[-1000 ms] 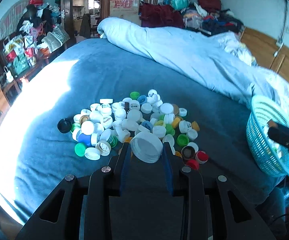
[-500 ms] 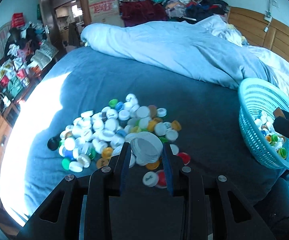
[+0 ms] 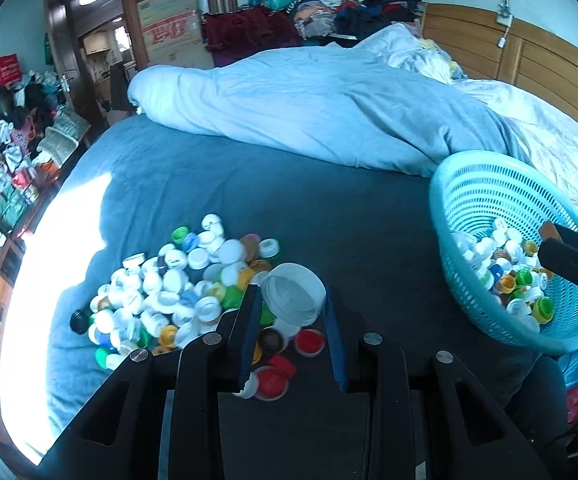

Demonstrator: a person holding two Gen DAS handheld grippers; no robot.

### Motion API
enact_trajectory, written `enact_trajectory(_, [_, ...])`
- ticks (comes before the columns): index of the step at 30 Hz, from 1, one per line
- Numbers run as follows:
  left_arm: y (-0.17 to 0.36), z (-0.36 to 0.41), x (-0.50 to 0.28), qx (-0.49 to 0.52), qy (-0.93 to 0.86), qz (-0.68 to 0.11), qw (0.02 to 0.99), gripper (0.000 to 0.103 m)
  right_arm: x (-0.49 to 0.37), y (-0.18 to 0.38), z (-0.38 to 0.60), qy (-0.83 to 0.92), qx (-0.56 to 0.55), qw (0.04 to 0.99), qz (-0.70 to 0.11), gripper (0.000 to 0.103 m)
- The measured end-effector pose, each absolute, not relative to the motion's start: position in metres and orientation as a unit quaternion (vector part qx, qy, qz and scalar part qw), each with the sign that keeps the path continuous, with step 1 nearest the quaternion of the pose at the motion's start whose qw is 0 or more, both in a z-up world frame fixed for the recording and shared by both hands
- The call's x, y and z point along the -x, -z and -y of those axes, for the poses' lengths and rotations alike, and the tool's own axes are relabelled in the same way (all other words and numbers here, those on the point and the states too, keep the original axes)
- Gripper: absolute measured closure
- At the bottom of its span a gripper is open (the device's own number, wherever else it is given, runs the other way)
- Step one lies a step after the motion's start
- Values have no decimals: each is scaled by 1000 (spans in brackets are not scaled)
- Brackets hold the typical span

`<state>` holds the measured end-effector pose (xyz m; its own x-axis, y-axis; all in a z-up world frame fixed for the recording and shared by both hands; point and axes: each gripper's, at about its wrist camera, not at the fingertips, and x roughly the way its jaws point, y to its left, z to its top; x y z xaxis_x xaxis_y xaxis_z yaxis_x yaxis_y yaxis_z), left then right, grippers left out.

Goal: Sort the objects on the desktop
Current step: 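Carry the orange and white caps over the basket with both tools, then open both tools to drop the caps into the basket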

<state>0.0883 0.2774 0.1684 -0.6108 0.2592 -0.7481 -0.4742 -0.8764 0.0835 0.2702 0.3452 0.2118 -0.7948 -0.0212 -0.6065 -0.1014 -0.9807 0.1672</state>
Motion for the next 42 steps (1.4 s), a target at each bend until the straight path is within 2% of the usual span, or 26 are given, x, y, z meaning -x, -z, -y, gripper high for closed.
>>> enact_trajectory(15, [-180,-378,-91,384,-865,-165,277,76,-307,-215,-422,-938,312,102,-115,69])
enact_trajectory(26, [-157,-465,-103,421,-817,-199,340,76,-319,-201,-469,-922,340,138,-124,68])
enact_trajectory(42, [-137,-501,-112,436,-798,-221,353,76,-323,-179,-482,-915,352,135,-148,68])
